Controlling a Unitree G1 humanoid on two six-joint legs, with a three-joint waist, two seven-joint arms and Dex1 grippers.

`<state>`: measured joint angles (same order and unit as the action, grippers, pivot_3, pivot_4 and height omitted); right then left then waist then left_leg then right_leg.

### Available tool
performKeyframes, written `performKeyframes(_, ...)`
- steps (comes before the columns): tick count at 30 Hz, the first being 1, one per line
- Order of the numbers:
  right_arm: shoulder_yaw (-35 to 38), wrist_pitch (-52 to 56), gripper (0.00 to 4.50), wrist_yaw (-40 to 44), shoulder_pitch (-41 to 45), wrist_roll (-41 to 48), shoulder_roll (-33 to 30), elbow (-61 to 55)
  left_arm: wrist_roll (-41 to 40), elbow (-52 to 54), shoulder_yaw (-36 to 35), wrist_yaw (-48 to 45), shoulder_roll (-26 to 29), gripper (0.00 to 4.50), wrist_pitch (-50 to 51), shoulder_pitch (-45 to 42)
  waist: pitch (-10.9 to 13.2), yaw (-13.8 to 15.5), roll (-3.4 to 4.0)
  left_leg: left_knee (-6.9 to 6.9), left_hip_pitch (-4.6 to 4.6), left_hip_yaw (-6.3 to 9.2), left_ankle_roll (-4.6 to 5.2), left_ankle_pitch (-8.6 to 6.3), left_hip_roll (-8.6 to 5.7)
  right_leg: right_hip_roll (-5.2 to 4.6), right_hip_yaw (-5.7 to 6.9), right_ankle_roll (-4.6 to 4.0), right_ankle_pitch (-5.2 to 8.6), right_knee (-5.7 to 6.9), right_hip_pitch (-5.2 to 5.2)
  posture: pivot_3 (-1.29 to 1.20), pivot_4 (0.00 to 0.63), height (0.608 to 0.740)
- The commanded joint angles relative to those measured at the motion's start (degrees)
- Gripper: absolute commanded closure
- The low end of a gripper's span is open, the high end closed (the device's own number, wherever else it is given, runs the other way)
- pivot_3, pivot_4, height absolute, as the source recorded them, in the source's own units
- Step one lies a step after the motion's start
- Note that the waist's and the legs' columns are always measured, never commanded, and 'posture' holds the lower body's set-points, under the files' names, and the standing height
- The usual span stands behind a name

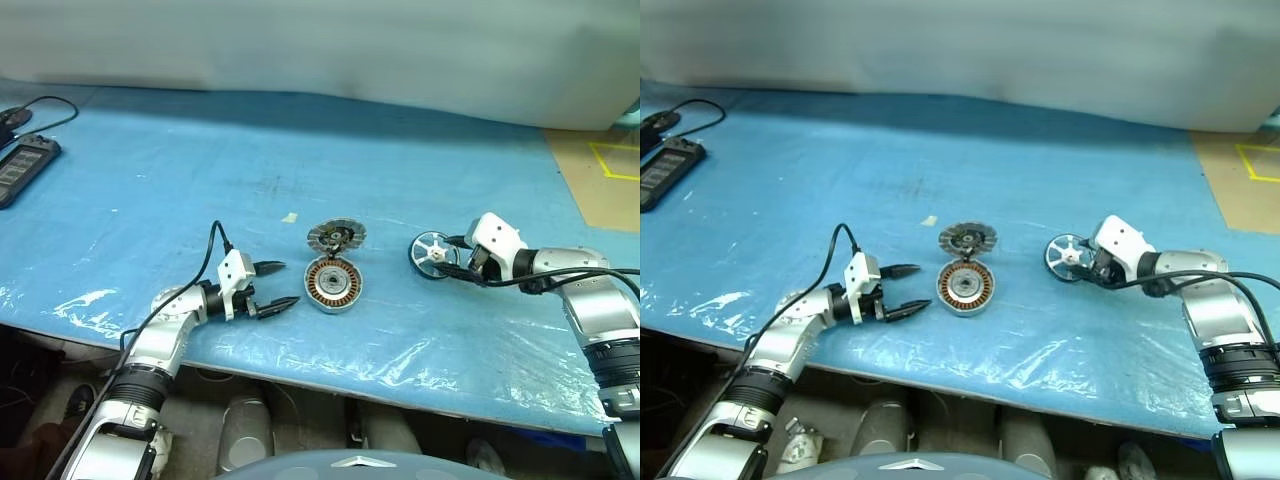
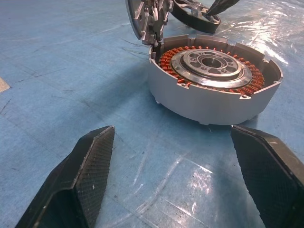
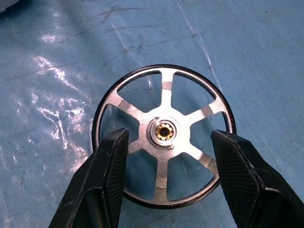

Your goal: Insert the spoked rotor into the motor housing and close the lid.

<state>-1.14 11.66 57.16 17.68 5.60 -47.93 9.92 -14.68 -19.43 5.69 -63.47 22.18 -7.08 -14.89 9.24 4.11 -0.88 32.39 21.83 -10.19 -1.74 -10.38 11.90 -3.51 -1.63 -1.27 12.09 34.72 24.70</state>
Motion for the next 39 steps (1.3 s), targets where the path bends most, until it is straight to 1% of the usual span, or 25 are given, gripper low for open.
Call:
performKeyframes(1,0.6,0.4,1.62,-0.2,0.4,0.2,-0.3,-3.1,-0.1,0.7,-0.2,0.0,0.3,0.41,-0.6,0.3,0.0,0.0,0.0,0.0,0.0,0.0,0.0,0.0,0.0,0.0,0.0,0.0,0.0,0.0,0.0,0.0,0.15,0.74)
performKeyframes(10,-2.3,1.3,1.62,-0.6,0.9,-2.0,0.9,-0.8,0.1,0.7,-0.2,0.2,0.1,0.41,-0.6,0.2,0.0,0.0,0.0,0.0,-0.01,0.0,0.0,0.0,0.0,0.0,0.0,0.0,0.0,0.01,0.0,0.0,0.15,0.74)
performKeyframes(18,-3.1,0.9,1.62,-0.7,0.9,-2.9,1.5,1.2,0.1,1.0,-0.3,0.4,0.2,0.41,-0.6,0.5,0.0,0.0,0.0,0.01,-0.02,0.0,0.0,0.0,0.0,0.0,-0.01,0.0,0.0,0.01,-0.03,0.0,0.15,0.74)
performKeyframes(21,-3.4,1.2,2.18,-0.3,0.5,-2.8,1.5,1.5,0.0,1.0,-0.4,0.2,0.2,0.41,-0.6,0.5,0.0,0.0,0.0,0.02,-0.07,0.0,0.0,0.0,-0.01,-0.01,-0.01,0.0,0.0,0.01,-0.08,0.0,0.15,0.74)
performKeyframes(23,-3.0,1.0,2.81,-0.5,0.3,-2.6,1.7,1.4,-0.2,1.0,-0.5,0.1,0.1,0.41,-0.7,0.4,0.0,0.0,-0.07,0.02,-0.12,0.0,0.0,0.0,0.0,0.0,0.0,0.0,0.0,0.01,-0.13,0.0,0.15,0.74)
performKeyframes(24,-2.8,1.0,2.95,-0.5,0.2,-2.5,1.7,1.4,-0.2,0.9,-0.5,0.1,0.1,0.41,-0.7,0.3,0.0,-0.1,-0.11,0.01,-0.21,0.01,0.0,0.0,0.01,0.0,0.0,0.0,0.0,0.0,-0.22,0.0,0.15,0.74)
performKeyframes(26,-2.2,0.9,3.05,-0.2,-0.1,-2.0,1.6,1.3,-0.3,0.6,-0.5,-0.1,0.1,0.41,-0.8,0.1,0.0,-0.1,-0.11,0.01,-0.34,0.01,-0.01,-0.01,0.01,0.0,-0.01,0.01,0.01,-0.01,-0.34,0.0,0.15,0.74)
performKeyframes(29,-0.7,0.8,3.05,0.1,-0.6,-0.7,1.8,0.7,-0.4,0.4,-0.5,-0.5,0.0,0.41,-0.9,-0.2,0.0,-0.1,-0.11,-0.02,-0.46,0.01,-0.01,-0.01,0.01,0.0,-0.02,0.03,0.02,-0.01,-0.43,0.0,0.15,0.74)
performKeyframes(34,2.9,1.4,3.05,2.5,-1.7,4.4,1.7,-1.4,-0.6,0.1,-0.4,-1.2,-0.1,0.41,-0.9,-0.7,0.0,0.0,-0.1,-0.12,-0.42,0.01,-0.01,-0.01,0.0,0.0,-0.01,0.02,0.02,-0.11,-0.42,0.0,0.15,0.74)
performKeyframes(36,3.1,1.6,3.05,2.7,-1.8,5.0,1.6,-1.8,-0.5,-0.2,-0.4,-1.4,-0.1,0.41,-1.0,-0.9,0.0,0.0,-0.1,-0.15,-0.38,0.0,-0.01,-0.01,0.0,0.0,-0.01,0.01,0.03,-0.14,-0.39,0.0,0.15,0.74)
performKeyframes(39,2.0,0.9,3.05,2.0,-1.6,3.6,1.7,0.1,-0.4,-0.6,-0.4,-1.5,-0.3,0.41,-1.2,-1.0,0.0,0.0,-0.1,-0.15,-0.34,0.0,-0.01,-0.01,0.0,0.01,0.0,0.0,0.03,-0.14,-0.35,0.0,0.15,0.74)
